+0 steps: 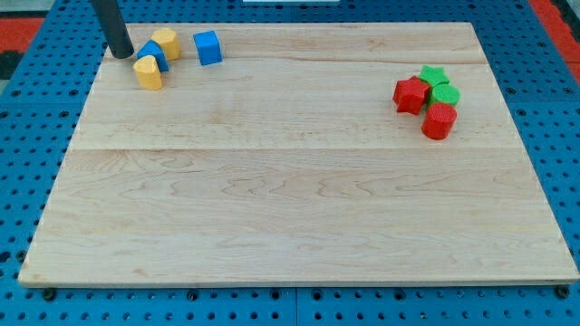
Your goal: Move yellow hexagon towards center
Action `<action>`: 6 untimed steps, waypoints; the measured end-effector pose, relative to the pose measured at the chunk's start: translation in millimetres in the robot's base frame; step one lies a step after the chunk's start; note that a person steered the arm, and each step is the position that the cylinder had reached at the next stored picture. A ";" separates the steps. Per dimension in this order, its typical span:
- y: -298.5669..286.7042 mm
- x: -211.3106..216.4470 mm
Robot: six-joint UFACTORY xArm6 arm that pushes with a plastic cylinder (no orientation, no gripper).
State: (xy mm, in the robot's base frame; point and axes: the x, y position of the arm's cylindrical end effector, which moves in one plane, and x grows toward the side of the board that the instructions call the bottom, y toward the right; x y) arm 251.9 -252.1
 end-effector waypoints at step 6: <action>145.8 43.4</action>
